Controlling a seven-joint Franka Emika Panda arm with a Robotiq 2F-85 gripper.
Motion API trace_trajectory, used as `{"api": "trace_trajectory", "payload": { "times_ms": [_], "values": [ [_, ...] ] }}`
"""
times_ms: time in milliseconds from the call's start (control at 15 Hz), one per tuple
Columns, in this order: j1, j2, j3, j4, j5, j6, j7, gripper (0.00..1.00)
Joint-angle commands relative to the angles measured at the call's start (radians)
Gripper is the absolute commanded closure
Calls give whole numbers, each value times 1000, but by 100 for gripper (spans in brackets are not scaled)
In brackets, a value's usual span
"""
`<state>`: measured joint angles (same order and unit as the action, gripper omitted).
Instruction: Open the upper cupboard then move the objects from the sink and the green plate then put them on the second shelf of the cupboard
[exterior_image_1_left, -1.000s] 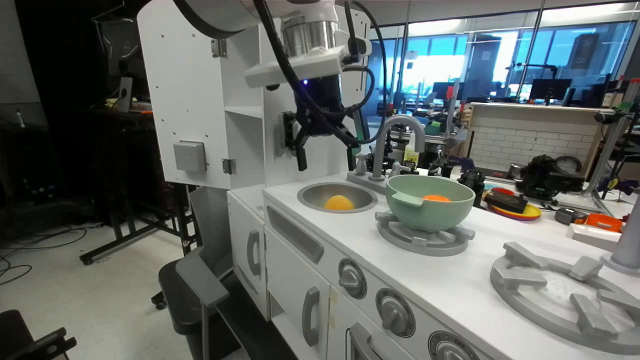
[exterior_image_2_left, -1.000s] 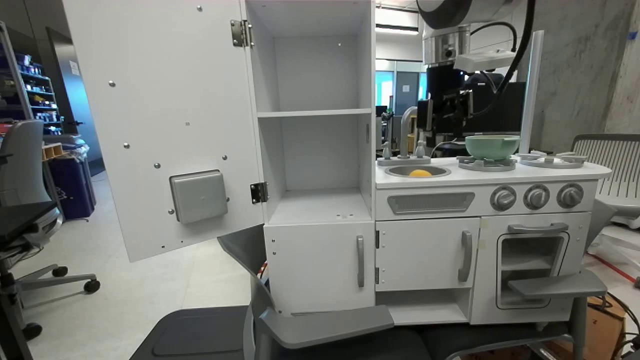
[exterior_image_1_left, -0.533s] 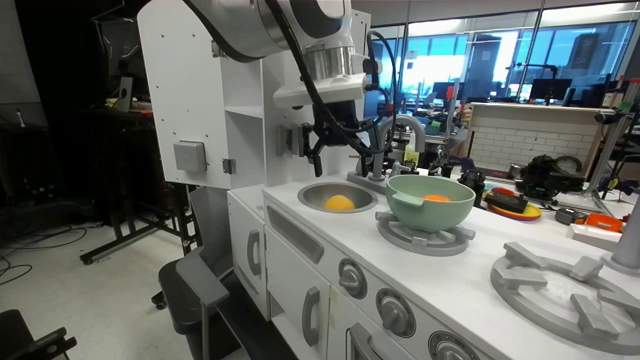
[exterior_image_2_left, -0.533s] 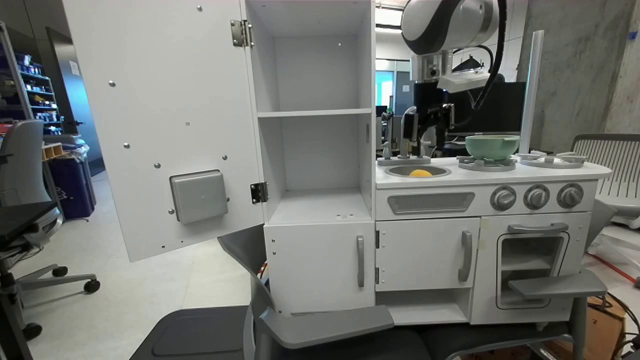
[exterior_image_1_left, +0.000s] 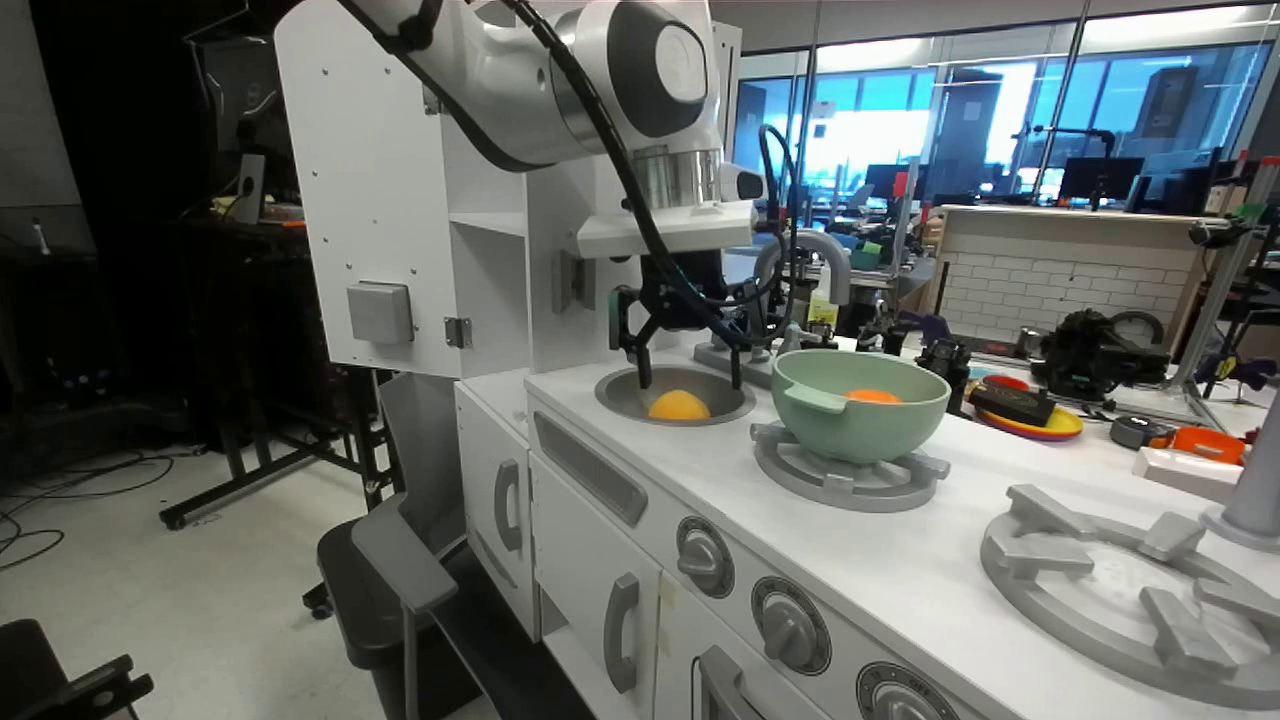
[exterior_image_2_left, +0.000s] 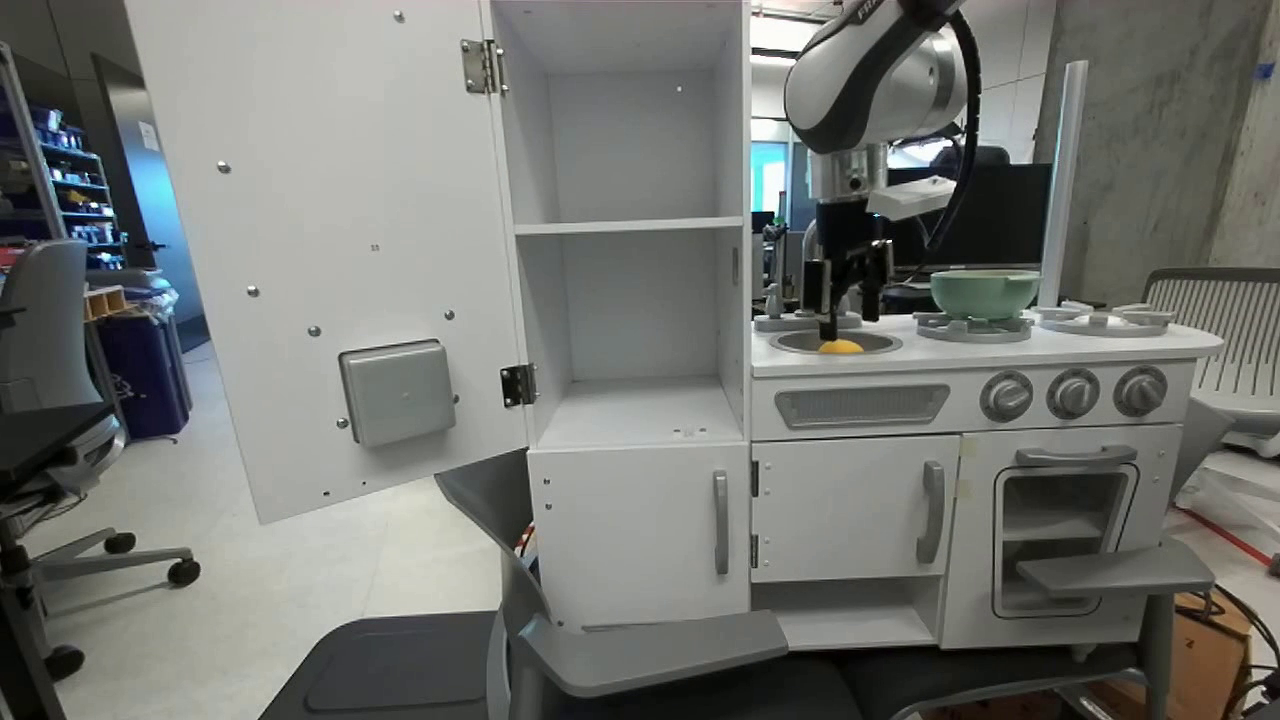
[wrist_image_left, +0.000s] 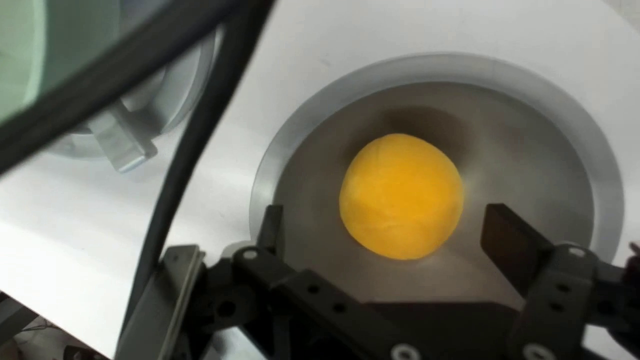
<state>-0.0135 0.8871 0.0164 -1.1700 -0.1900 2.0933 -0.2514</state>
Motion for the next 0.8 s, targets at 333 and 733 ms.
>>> {"api": "trace_trajectory", "payload": {
  "times_ms": [333, 733],
  "values": [
    [3, 78, 16, 108, 15, -101, -96, 0],
    [20, 120, 20, 140, 12, -109, -102, 0]
  ]
}}
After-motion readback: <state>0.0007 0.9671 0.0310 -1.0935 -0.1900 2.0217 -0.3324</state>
